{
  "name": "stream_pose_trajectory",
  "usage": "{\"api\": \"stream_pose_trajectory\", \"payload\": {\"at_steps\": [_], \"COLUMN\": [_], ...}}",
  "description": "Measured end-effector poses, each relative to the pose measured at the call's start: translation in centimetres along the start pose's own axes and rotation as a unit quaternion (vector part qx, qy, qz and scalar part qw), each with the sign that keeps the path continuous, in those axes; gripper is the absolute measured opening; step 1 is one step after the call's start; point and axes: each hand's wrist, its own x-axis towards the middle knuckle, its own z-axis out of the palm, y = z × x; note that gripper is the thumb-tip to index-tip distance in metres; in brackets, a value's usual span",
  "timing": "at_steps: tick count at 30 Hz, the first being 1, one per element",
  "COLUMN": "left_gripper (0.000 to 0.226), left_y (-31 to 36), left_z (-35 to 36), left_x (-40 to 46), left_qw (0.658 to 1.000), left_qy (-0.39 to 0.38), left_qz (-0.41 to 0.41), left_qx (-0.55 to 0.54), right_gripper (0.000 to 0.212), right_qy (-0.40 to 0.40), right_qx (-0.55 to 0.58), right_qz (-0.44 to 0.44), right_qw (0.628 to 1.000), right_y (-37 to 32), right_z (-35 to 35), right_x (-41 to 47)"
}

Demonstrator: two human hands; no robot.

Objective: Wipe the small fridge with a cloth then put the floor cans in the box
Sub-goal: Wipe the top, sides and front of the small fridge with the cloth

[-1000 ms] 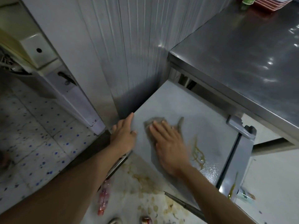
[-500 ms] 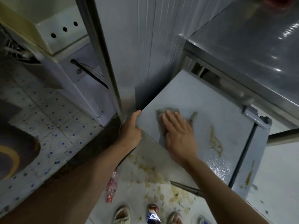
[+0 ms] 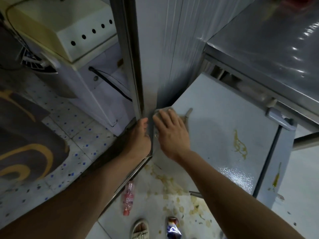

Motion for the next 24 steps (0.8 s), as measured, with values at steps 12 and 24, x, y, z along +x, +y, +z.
{"api": "stream_pose_trajectory", "payload": {"at_steps": [12, 24], "left_gripper": [0.051, 0.058], "left_y": [2.7, 4.6], "left_z": [3.7, 11.8], "left_x": [-2.1, -0.8], "left_qw": [0.995, 0.97], "left_qy": [0.039, -0.018], "left_qz": [0.038, 0.115], "left_qx": [0.085, 0.212], "right_gripper": [0.064, 0.051], "right_qy": [-0.009, -0.029], "right_qx": [-0.009, 0.013], "right_qz": [-0.027, -0.052], "right_qw": [1.0, 0.998], "right_y": [4.8, 12.1], "right_z": [-0.7, -2.5], "right_x": [-8.2, -14.1]}}
